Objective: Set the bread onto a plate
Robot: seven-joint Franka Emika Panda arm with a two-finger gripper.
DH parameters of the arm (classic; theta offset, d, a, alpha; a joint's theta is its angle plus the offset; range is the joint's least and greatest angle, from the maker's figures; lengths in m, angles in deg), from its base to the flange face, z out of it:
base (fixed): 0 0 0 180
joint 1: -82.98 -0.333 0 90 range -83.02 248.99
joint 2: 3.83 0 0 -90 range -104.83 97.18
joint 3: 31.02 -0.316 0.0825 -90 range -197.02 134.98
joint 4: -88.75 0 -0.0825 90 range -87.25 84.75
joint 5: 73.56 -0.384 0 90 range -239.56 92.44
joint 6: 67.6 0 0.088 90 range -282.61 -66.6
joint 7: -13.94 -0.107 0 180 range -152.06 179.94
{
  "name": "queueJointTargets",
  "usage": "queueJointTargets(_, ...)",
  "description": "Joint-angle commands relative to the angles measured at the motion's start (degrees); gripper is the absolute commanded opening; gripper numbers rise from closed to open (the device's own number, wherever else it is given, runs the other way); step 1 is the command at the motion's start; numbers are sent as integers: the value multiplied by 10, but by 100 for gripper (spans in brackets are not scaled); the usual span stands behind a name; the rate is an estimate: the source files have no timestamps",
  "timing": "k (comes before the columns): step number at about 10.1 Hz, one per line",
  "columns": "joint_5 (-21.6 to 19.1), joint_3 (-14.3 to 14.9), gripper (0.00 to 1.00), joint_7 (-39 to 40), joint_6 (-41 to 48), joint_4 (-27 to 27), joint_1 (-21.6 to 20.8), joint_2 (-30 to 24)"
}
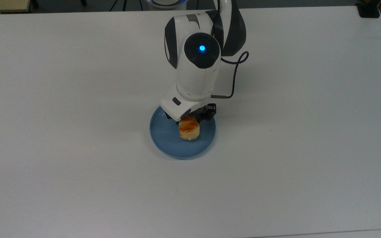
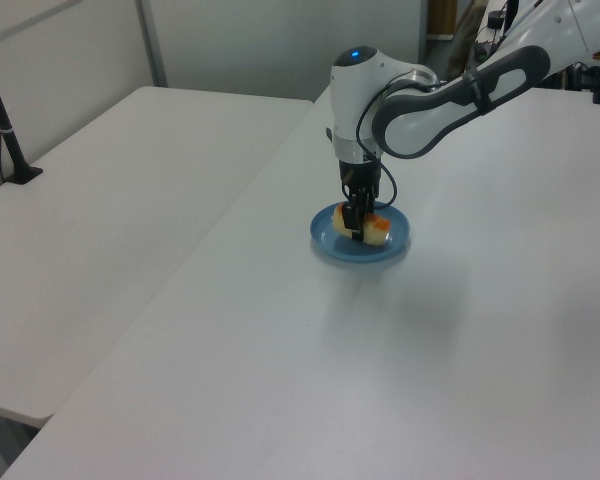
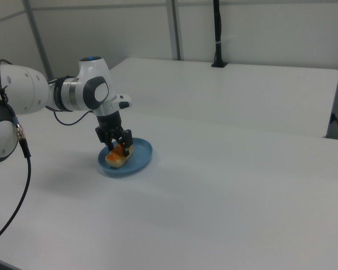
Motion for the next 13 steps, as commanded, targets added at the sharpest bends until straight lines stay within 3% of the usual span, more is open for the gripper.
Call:
queueJointTargets(1,-8,7,100,-33,-2,9,-8,1)
queueJointTargets(3,-10,9,100,-42,23,3,-1,-51)
queueJointTargets(7,-28,14,100,-39,196,-10,47,-183)
queueJointTargets(8,-44,13,100,-29,197,-26,78,-221)
queueJointTargets(11,-57,14,100,33,211,-83,112,-305)
queueJointTargets(13,-57,14,100,44,235,-107,111,-333)
